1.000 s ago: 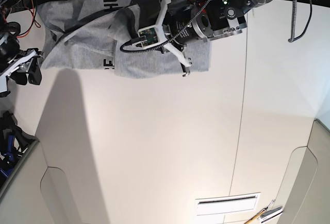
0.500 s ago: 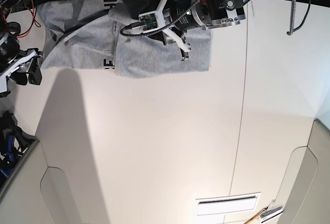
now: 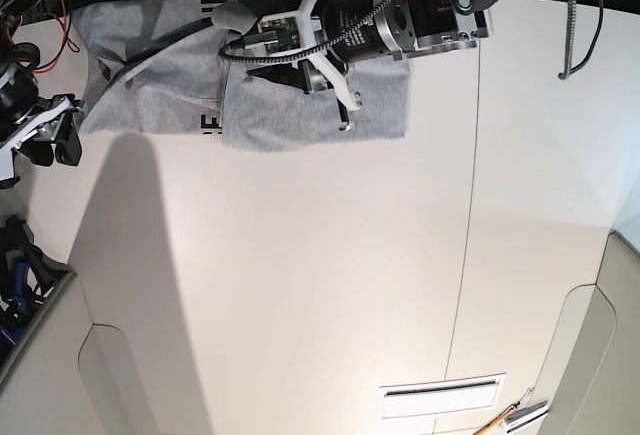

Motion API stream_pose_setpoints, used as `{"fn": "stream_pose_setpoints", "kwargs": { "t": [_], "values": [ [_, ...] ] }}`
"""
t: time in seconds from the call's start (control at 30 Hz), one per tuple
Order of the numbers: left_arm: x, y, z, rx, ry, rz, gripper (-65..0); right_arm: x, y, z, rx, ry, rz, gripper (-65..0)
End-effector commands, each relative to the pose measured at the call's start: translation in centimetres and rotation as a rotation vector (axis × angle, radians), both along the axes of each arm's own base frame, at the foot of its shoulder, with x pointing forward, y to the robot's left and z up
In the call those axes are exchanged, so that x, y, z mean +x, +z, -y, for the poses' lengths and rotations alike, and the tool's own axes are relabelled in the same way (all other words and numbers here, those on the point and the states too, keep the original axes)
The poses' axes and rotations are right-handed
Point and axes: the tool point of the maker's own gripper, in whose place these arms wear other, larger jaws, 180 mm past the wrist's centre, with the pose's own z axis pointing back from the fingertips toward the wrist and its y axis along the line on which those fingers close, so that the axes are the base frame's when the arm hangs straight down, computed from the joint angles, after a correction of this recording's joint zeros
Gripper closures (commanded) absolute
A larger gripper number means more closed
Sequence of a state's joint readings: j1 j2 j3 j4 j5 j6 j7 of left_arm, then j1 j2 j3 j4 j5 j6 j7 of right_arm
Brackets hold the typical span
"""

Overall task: Fold the T-shirt properly
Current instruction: 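Tuck and smooth the folded bundle with the left gripper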

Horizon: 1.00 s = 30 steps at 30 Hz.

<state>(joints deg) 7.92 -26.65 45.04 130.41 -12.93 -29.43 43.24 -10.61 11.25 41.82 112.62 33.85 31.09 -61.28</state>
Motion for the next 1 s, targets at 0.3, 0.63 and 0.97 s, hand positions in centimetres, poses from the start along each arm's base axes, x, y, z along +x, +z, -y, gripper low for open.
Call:
{"fn": "stream_pose_setpoints", "kwargs": {
  "t": [0.3,0.63,0.97],
  "values": [
    [1.5,-5.7,-0.1,0.015,0.125,-0.186,0.0,0.7,1.5,0.0,-0.006,0.006,0.058,-26.9],
    [0.0,-8.1,1.5,0.013,0.073,-0.294,0.0,0.7,1.5,0.1,-0.006,0.006,0.058,-26.9],
    [0.0,-9.0,0.8,0.082,0.078,-0.281,0.0,0.7,1.5,0.1,-0.006,0.006,0.058,-26.9]
  ]
}}
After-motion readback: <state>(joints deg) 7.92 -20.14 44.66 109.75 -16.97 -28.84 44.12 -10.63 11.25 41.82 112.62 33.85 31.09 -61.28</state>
